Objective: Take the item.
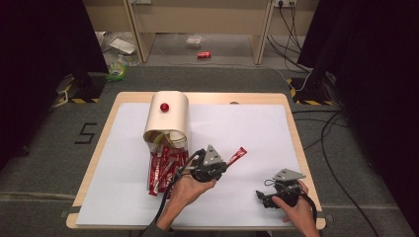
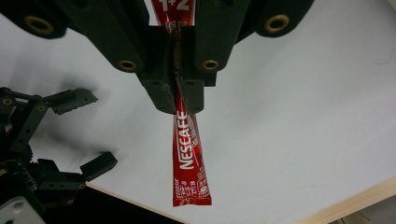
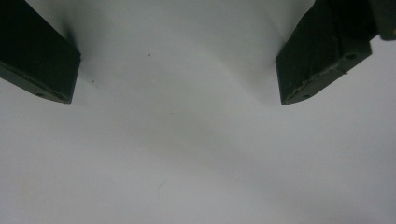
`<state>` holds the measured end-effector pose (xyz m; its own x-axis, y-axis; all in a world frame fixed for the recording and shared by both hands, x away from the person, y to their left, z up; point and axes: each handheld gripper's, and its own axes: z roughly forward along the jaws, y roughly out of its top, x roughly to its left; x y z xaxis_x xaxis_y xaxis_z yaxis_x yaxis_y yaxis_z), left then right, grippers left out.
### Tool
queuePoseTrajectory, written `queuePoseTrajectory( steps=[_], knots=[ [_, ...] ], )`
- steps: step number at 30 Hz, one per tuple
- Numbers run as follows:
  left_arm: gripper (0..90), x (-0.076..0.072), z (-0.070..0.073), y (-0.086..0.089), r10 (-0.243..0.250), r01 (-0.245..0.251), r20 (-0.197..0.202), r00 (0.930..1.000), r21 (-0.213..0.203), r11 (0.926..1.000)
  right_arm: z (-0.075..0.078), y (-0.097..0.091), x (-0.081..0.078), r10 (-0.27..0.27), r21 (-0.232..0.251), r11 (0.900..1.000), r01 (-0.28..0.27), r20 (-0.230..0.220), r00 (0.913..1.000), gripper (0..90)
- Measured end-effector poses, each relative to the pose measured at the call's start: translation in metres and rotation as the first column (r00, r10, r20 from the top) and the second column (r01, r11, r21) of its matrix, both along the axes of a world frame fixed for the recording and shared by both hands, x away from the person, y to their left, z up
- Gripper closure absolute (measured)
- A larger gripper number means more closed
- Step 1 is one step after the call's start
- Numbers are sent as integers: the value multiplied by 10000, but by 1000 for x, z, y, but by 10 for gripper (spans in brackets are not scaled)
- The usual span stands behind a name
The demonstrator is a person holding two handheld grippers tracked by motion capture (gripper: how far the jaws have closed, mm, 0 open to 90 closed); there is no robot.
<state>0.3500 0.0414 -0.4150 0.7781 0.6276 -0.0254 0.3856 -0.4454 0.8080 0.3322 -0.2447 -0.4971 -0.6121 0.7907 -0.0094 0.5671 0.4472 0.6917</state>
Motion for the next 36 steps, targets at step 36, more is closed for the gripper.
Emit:
queuePoseTrajectory(
  steps=[36],
  knots=[
    [844, 18, -32, -39, 101, -1, -863, 9962, 1151, 9934, 0, 0, 0, 5, 4, 10000, -5, 7, 10000, 4]
  ],
)
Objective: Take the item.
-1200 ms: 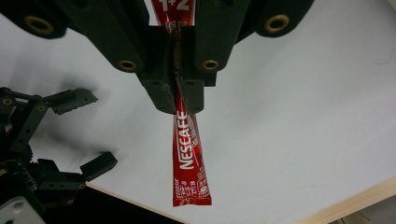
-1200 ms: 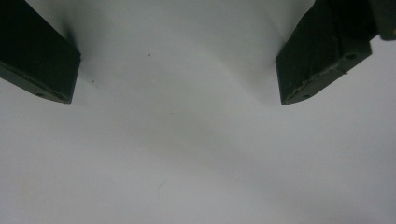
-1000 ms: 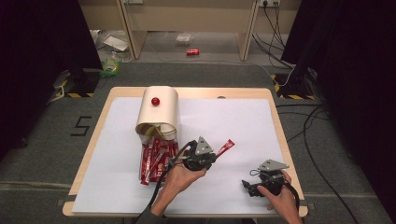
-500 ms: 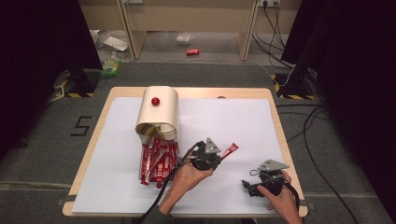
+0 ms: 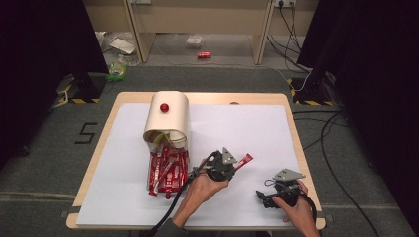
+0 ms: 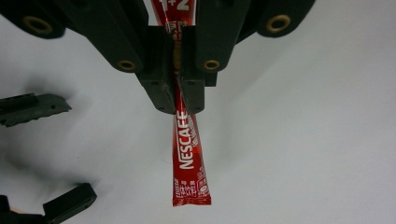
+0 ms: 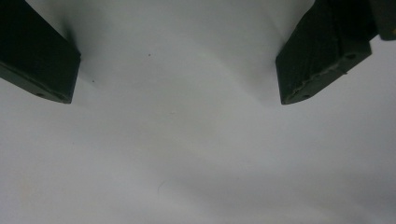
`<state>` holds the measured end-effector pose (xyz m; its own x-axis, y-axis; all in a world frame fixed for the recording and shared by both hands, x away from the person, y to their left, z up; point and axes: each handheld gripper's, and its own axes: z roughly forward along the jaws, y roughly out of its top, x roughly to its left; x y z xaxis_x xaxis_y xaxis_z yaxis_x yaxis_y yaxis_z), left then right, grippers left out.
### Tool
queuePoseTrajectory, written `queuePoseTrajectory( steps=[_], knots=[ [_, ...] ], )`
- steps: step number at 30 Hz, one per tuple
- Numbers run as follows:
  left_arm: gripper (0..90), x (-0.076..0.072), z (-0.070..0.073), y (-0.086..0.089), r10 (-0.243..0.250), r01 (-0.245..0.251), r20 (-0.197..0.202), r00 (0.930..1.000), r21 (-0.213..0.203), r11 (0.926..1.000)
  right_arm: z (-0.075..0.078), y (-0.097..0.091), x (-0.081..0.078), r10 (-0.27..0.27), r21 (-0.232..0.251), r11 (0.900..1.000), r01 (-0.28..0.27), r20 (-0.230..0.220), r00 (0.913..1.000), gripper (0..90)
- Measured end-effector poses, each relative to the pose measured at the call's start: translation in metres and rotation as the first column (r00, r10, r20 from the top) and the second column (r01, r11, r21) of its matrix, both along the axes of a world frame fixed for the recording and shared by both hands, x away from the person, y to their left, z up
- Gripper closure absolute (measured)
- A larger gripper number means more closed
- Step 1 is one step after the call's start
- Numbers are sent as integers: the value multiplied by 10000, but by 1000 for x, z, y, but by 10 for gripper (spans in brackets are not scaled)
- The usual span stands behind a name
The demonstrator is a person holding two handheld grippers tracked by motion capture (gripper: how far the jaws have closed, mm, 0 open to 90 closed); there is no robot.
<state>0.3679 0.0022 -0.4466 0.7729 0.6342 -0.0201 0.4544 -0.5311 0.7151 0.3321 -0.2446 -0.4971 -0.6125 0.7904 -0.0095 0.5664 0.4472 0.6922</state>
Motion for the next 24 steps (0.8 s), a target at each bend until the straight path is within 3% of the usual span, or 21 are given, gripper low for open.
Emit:
queuePoseTrajectory(
  steps=[5, 11, 16, 24],
  knots=[
    [841, 2, -5, -2, 131, -130, -48, 9999, 235, 9996, 0, 0, 0, 7, -3, 10000, -7, 16, 10000, 3],
    [829, 3, -6, -3, 234, -233, -39, 9997, 226, 9995, 0, 0, 0, -4, 0, 10000, 4, -3, 10000, 3],
    [777, 3, -4, -2, 283, -284, -10, 9996, -16, 9996, 0, 0, 0, 1, -6, 10000, -1, 14, 10000, 4],
    [770, 1, -1, 0, 239, -239, -3, 9997, -249, 9994, 0, 0, 0, 1, 1, 10000, -1, 2, 10000, 4]
  ],
)
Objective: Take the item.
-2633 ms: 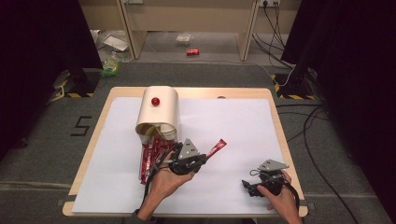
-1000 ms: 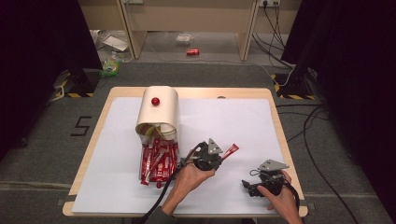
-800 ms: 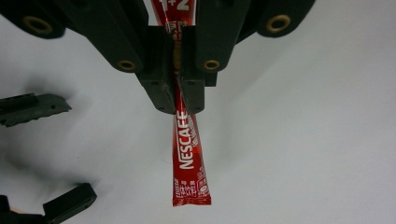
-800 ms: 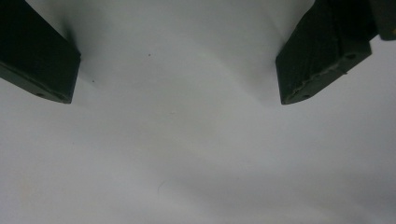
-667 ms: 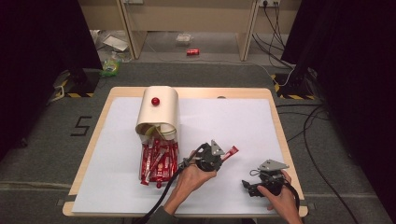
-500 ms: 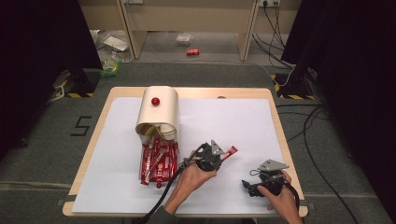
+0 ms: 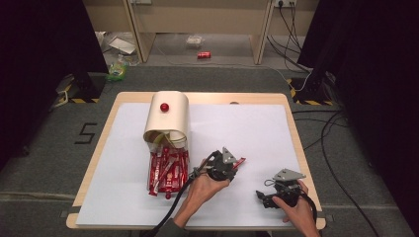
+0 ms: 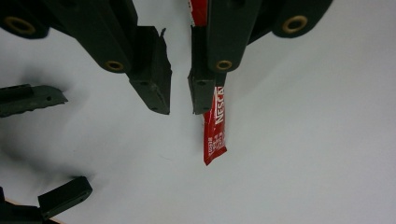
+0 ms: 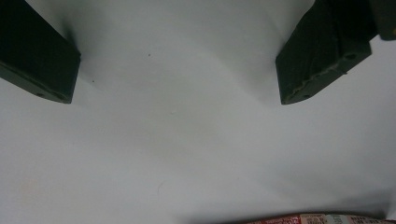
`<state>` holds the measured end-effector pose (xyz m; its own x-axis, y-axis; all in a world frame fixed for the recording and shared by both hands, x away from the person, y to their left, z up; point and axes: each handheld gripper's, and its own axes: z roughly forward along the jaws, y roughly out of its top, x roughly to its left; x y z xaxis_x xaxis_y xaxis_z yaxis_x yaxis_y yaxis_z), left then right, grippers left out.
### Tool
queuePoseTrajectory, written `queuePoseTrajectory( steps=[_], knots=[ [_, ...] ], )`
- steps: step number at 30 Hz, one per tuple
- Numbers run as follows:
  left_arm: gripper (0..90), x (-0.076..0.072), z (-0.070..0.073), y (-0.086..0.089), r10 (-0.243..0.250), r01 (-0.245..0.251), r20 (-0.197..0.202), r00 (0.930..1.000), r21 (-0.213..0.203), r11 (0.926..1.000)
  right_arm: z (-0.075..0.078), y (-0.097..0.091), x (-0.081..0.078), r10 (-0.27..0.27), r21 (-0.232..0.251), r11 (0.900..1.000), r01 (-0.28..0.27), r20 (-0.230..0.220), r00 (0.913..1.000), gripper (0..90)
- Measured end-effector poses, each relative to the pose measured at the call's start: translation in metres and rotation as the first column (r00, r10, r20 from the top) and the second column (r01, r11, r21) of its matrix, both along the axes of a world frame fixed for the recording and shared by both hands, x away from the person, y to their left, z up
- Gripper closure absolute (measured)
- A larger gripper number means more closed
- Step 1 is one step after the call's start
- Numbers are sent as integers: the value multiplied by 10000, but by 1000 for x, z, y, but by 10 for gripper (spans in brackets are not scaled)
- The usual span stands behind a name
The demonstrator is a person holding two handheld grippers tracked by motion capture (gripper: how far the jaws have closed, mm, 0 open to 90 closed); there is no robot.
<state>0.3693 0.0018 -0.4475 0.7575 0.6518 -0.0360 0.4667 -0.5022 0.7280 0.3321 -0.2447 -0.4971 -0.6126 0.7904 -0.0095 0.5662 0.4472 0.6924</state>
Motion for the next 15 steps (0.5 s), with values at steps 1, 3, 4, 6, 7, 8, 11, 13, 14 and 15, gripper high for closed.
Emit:
queuePoseTrajectory(
  steps=[1, 3, 4, 6, 7, 8, 11, 13, 14, 15],
  knots=[
    [770, 0, 1, 0, 14, -14, 7, 10000, -59, 10000, 0, 0, 0, -1, -2, 10000, 1, 1, 10000, 3],
    [768, 1, 2, 2, -95, 96, 232, 9997, -57, 9999, 0, 0, 0, -1, -1, 10000, 1, 1, 10000, 3],
    [766, -1, 2, 1, -21, 20, -12, 10000, -167, 9999, 0, 0, 0, 1, 0, 10000, -1, 0, 10000, 3],
    [758, -1, 2, 2, -2, 1, -35, 10000, -223, 9998, 0, 0, 0, 2, 1, 10000, -2, 0, 10000, 3],
    [753, 0, 2, 2, -1, 0, -51, 10000, -215, 9998, 0, 0, 0, 0, 0, 10000, 0, -1, 10000, 3],
    [748, 0, 2, 2, -10, 9, -56, 10000, -180, 9998, 0, 0, 0, 0, -3, 10000, 0, 2, 10000, 3],
    [727, -1, 3, 1, -37, 35, -54, 10000, -286, 9996, 0, 0, 0, 0, -3, 10000, 0, 1, 10000, 3],
    [705, 0, 4, 2, -5, 2, -88, 10000, -387, 9993, 0, 0, 0, 1, 0, 10000, -1, 2, 10000, 4],
    [678, 0, 5, 3, 18, -23, -132, 9999, -441, 9990, 0, 0, 0, -1, -1, 10000, 1, 2, 10000, 3],
    [656, -1, 6, 4, 16, -23, -141, 9999, -556, 9985, 0, 0, 0, -1, -2, 10000, 1, 3, 10000, 3]
  ],
)
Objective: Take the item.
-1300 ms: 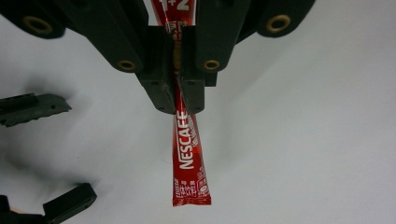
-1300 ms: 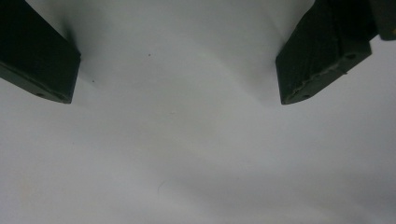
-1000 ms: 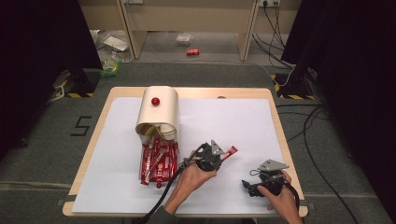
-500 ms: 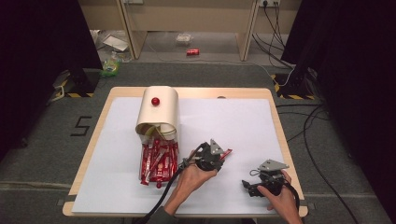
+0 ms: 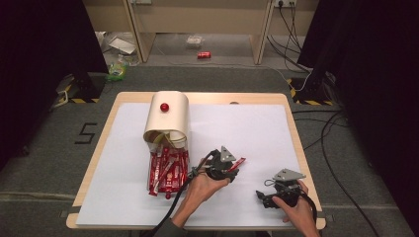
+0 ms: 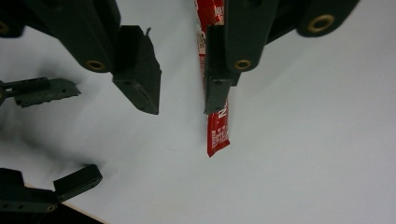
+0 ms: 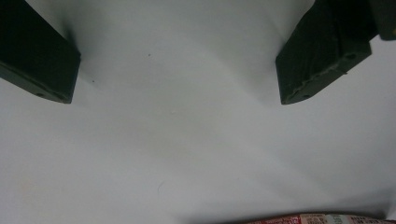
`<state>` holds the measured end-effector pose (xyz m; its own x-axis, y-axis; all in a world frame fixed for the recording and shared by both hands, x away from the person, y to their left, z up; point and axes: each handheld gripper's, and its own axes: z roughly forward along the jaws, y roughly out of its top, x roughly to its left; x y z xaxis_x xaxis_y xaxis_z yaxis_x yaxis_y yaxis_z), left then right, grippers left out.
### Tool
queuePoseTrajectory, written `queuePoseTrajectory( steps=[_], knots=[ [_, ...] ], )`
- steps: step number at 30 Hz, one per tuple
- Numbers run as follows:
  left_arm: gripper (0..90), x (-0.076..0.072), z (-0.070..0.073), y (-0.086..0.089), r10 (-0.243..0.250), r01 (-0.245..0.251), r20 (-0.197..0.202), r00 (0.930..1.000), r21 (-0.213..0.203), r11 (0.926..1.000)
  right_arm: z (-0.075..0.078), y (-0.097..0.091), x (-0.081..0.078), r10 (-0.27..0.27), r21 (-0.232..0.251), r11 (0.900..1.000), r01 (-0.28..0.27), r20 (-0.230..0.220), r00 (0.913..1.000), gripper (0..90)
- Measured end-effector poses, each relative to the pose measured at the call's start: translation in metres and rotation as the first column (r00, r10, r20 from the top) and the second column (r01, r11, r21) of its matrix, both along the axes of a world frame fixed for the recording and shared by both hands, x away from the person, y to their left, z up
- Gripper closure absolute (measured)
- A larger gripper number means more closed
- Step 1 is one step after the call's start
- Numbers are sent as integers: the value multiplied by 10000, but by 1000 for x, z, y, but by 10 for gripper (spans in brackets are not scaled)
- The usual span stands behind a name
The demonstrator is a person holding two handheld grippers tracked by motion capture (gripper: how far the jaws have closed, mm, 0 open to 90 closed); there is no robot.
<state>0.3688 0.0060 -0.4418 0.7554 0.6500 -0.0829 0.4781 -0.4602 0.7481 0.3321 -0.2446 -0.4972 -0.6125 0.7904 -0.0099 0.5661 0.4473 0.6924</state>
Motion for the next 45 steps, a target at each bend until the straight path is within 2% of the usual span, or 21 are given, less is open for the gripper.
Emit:
queuePoseTrajectory(
  steps=[3, 5, 8, 10, 19, 21, 23, 30, 38, 45],
  knots=[
    [575, -2, 4, 2, -32, 31, -11, 10000, -353, 9994, 0, 0, 0, -10, 9, 10000, 10, -14, 10000, 3],
    [508, -4, 8, 3, -7, 7, -13, 10000, -370, 9993, 0, 0, 0, 0, 1, 10000, 0, -2, 10000, 4],
    [456, -9, 15, 4, -104, 90, -171, 9998, -771, 9970, 0, 0, 0, 0, 1, 10000, 0, -5, 10000, 3],
    [430, -11, 20, 6, -110, 86, -270, 9996, -891, 9960, 0, 0, 0, -12, 12, 10000, 12, -19, 10000, 3],
    [336, -24, 35, 13, -180, 155, -244, 9995, -1012, 9947, 0, 0, 0, -2, 2, 10000, 2, -5, 10000, 3],
    [330, -28, 37, 17, -160, 143, -178, 9997, -915, 9957, 0, 0, 0, -1, 5, 10000, 1, -5, 10000, 3],
    [287, -32, 39, 23, -60, 50, -117, 9999, -827, 9966, 0, 0, 0, -1, 8, 10000, 1, -6, 10000, 3],
    [290, -42, 46, 48, 170, -144, 257, 9995, -1005, 9948, 0, 0, 0, -1, 2, 10000, 1, 0, 10000, 4],
    [285, -44, 53, 70, 456, -383, 623, 9970, -1131, 9928, 0, 0, 0, -4, 0, 10000, 4, 1, 10000, 4],
    [289, -44, 51, 91, 846, -749, 797, 9932, -1177, 9902, 0, 0, 0, -13, 11, 10000, 13, -12, 10000, 4]
  ],
)
